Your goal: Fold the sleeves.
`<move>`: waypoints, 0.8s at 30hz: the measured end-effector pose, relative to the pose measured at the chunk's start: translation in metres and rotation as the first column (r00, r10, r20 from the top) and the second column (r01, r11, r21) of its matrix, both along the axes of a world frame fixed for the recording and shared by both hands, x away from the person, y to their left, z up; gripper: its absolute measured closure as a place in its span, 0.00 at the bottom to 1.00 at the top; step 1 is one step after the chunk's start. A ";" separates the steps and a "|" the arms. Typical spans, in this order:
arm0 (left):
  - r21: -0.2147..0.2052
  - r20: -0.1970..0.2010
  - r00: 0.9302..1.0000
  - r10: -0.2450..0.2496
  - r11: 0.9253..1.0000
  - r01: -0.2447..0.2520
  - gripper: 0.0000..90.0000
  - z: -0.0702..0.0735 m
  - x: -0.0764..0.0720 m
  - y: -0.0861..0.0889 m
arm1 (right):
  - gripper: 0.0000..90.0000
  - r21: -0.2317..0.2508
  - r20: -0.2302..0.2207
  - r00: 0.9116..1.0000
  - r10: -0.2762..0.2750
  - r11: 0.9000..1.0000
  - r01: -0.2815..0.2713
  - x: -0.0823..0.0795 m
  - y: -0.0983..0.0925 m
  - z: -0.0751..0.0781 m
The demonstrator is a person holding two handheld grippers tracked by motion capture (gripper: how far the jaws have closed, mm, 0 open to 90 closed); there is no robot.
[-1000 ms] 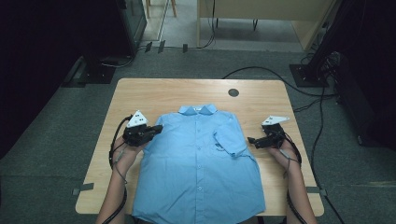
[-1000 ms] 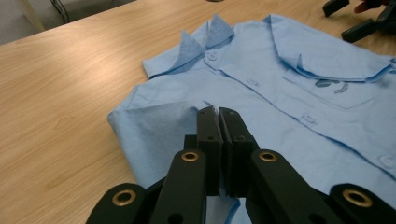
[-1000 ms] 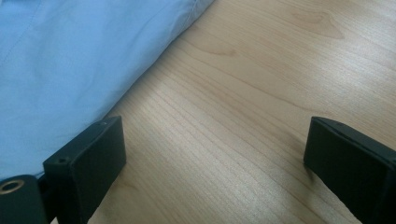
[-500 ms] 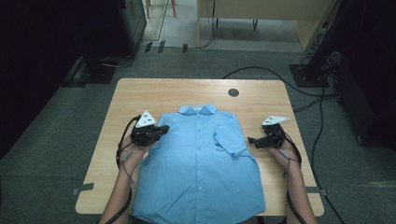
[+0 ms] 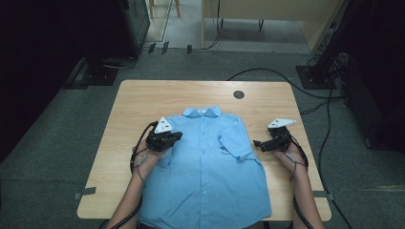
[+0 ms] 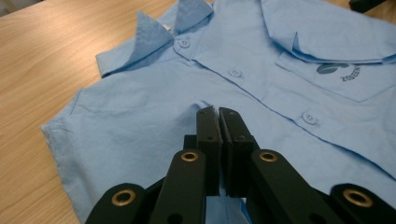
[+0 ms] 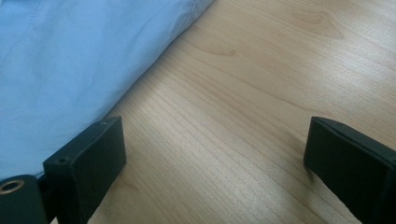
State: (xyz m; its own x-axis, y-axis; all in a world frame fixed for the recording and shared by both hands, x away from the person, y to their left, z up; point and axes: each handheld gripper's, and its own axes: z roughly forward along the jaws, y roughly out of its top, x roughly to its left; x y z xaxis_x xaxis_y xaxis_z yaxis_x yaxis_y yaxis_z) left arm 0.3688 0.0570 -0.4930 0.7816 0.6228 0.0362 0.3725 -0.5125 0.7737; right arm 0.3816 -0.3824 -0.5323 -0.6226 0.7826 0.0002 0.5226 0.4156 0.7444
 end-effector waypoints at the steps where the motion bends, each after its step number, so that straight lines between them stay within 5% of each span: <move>1: 0.000 0.000 1.000 0.000 1.000 0.000 0.97 0.000 0.000 0.000 | 0.06 0.000 0.000 1.000 0.000 1.000 0.000 0.000 0.000 0.000; 18: 0.023 0.008 1.000 0.008 1.000 -0.009 0.93 -0.008 0.003 -0.004 | 0.06 0.000 0.000 1.000 -0.005 1.000 0.005 0.000 0.000 0.000; 19: 0.012 0.018 1.000 0.010 1.000 -0.010 0.91 -0.008 0.002 -0.004 | 0.06 0.000 0.000 1.000 -0.005 1.000 0.005 0.000 0.000 0.000; 20: 0.012 0.018 1.000 0.010 1.000 -0.010 0.77 -0.008 0.002 -0.004 | 0.06 0.000 0.000 1.000 -0.005 1.000 0.005 0.000 0.000 0.000; 22: 0.001 0.020 1.000 0.008 1.000 -0.008 0.77 -0.008 0.002 -0.004 | 0.06 0.000 0.000 1.000 -0.005 1.000 0.005 0.000 0.000 0.000; 24: -0.046 0.014 1.000 -0.001 0.999 0.002 0.64 -0.006 0.003 -0.004 | 0.06 0.000 0.000 1.000 -0.005 1.000 0.005 0.000 0.000 0.000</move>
